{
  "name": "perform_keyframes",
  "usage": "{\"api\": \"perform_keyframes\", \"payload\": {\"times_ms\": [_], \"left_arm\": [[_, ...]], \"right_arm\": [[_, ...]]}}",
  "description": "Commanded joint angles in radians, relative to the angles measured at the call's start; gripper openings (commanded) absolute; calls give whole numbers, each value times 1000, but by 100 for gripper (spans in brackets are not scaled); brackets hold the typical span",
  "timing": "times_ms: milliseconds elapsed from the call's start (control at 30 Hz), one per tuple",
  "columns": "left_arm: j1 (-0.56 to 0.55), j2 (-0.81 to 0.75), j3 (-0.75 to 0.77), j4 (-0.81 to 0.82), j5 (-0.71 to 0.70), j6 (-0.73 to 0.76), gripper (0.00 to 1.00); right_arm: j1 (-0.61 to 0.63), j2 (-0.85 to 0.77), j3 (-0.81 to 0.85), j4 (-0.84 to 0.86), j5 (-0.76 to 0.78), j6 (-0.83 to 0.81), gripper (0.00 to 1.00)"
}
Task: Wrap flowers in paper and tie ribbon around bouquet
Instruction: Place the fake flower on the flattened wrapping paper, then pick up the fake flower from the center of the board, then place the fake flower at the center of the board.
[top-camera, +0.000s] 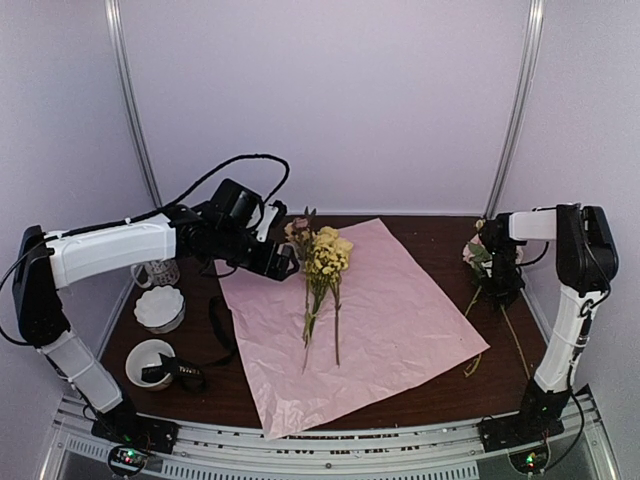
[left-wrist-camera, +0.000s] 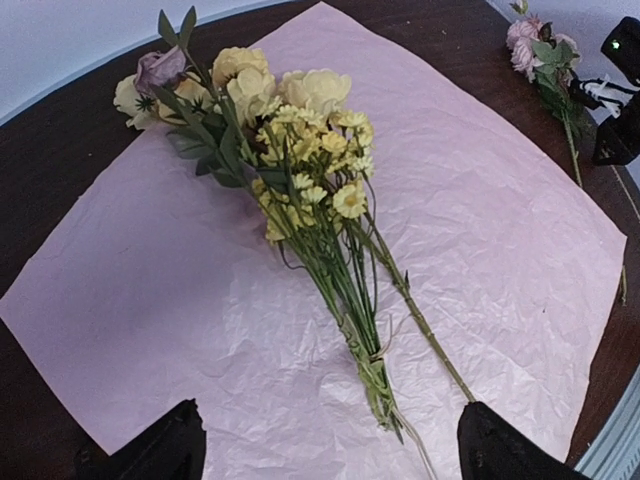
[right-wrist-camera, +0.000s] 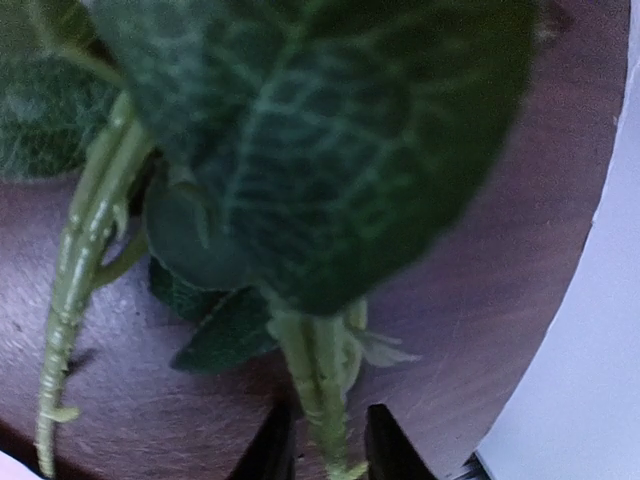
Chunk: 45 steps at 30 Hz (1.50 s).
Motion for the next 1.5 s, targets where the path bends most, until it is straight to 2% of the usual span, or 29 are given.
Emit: {"api": "perform_keyframes", "payload": {"times_ms": [0,67,300,433,700,767,833,933,967,1033,1067,1100,1167,1333,1467], "left_arm": [[3,-17,-13,-11,-58,48,90],[3,-14,-14,-8,-63,48,90],[4,-18,-8,-4,-73,70,90],[4,-29,1,-8,-89,95,91],[6,-44,99,-87,-115,187,94],[15,-60,117,-119,-116,207,94],[30,-89,130,-157,-107,225,95],[72,-144,128,-184,-76,260,97],[90,-160,128,-193,-73,267,97],[124,-177,130,-210,-69,278,98],[139,-181,130,-218,-68,283,98],[151,-182,130,-230,-65,289,98],[165,-183,124,-238,-79,302,98],[176,-205,69,-209,-114,319,98],[184,-214,42,-201,-85,323,98]], "right_arm": [[-8,12,-27,-6,38,-19,6],[0,-6,-42,-10,91,-24,0],[26,-175,-90,4,244,5,0],[112,-307,-96,3,364,4,0],[174,-475,-20,-80,571,78,0],[202,-507,13,-93,564,86,0],[256,-549,49,-74,395,74,0],[350,-605,51,60,-8,146,0],[390,-616,21,155,-150,207,0],[474,-628,-90,489,-409,387,0],[515,-616,-149,652,-489,489,0],[552,-586,-185,776,-540,589,0],[606,-489,-185,896,-592,722,0],[702,-188,16,848,-687,788,0],[706,-53,133,771,-728,782,0]]}}
